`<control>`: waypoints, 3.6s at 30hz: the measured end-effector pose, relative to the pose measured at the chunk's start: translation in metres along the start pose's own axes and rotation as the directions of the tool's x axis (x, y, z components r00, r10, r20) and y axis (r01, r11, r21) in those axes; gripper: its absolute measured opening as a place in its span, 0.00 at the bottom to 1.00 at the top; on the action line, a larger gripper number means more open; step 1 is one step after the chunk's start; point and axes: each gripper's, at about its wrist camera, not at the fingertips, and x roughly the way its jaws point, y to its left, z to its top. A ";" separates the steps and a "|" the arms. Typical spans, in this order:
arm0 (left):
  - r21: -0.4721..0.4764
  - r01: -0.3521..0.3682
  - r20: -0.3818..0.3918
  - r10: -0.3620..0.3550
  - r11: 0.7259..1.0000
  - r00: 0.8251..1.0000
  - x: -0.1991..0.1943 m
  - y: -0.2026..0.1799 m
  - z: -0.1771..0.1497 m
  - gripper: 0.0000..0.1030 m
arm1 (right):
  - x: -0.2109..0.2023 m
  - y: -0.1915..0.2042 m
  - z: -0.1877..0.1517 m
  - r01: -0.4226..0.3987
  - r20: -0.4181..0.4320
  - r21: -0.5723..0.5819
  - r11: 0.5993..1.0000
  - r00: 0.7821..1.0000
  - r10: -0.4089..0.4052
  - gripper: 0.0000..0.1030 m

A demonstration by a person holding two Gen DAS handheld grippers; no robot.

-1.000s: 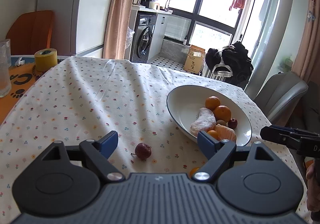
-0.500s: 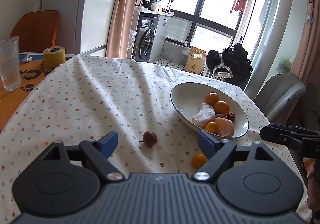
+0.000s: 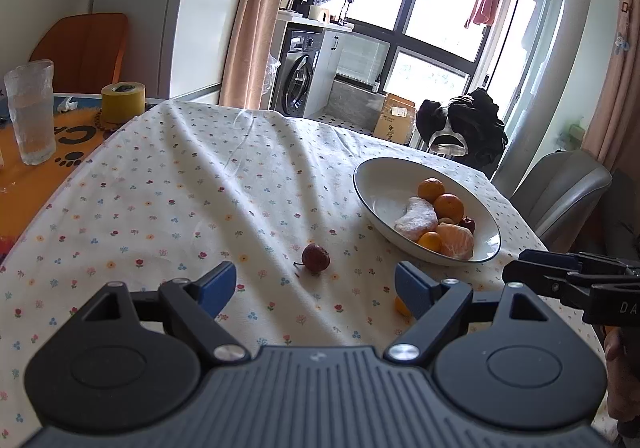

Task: Organize fruits
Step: 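Withdraw the left tool while the right tool moves to another small orange fruit, then grasp the orange fruit with the right tool while the left tool grasps a dark red fruit, then carry the dark red fruit into the bowl with the left tool while the right tool drops its orange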

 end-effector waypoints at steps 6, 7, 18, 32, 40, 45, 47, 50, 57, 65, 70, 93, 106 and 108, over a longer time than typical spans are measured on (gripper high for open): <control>0.003 -0.003 0.001 0.003 1.000 1.000 0.001 0.002 -0.003 0.83 | 0.009 0.004 -0.003 -0.013 -0.023 -0.008 1.000 1.000 0.013 0.64; 0.003 -0.004 0.001 0.004 1.000 1.000 0.001 0.003 -0.004 0.82 | 0.011 0.005 -0.004 -0.015 -0.028 -0.009 1.000 0.999 0.015 0.64; 0.010 -0.015 0.001 0.015 1.000 1.000 0.009 0.010 -0.010 0.80 | 0.034 0.013 -0.012 -0.046 -0.100 -0.037 0.998 0.994 0.042 0.53; 0.030 -0.011 -0.017 0.011 0.999 1.000 0.020 0.012 -0.013 0.70 | 0.063 0.017 -0.019 -0.054 -0.161 -0.053 0.997 0.986 0.045 0.42; 0.042 0.000 -0.020 0.000 0.999 1.000 0.027 0.009 -0.010 0.64 | 0.085 0.010 -0.020 -0.040 -0.191 -0.035 0.999 0.981 0.032 0.22; 0.049 0.008 -0.027 -0.006 0.999 1.000 0.036 0.007 -0.006 0.61 | 0.085 0.008 -0.017 -0.044 -0.171 -0.032 0.999 0.984 0.038 0.21; 0.048 0.008 -0.029 -0.007 0.999 1.000 0.039 0.007 -0.004 0.59 | 0.082 0.006 -0.013 -0.044 -0.159 -0.025 0.999 0.987 0.040 0.21; 0.049 0.012 -0.033 -0.010 0.999 0.999 0.045 0.006 -0.001 0.57 | 0.078 0.005 -0.007 -0.049 -0.144 -0.027 0.998 0.989 0.044 0.21; 0.048 0.023 -0.042 -0.021 0.999 0.999 0.058 0.003 0.007 0.53 | 0.072 0.001 0.009 -0.049 -0.109 -0.031 0.998 0.993 0.045 0.21; 0.065 0.025 -0.072 -0.021 0.998 0.997 0.076 -0.006 0.013 0.47 | 0.067 -0.009 0.021 -0.045 -0.077 -0.028 0.999 0.996 0.042 0.21; 0.063 0.021 -0.100 -0.015 0.998 0.995 0.090 -0.008 0.015 0.43 | 0.067 -0.015 0.027 -0.025 -0.070 -0.024 0.999 0.997 0.024 0.21; 0.099 0.064 -0.064 -0.058 0.993 0.996 0.104 -0.044 0.059 0.21 | 0.062 -0.055 0.053 0.026 -0.022 0.020 0.999 0.999 -0.026 0.21; 0.134 0.097 -0.086 -0.086 0.986 0.993 0.134 -0.070 0.066 0.21 | 0.060 -0.079 0.056 0.057 -0.006 0.040 0.998 0.998 -0.057 0.21; 0.131 0.104 -0.090 -0.093 0.986 0.992 0.139 -0.072 0.067 0.21 | 0.062 -0.082 0.055 0.059 -0.008 0.045 0.997 0.998 -0.058 0.21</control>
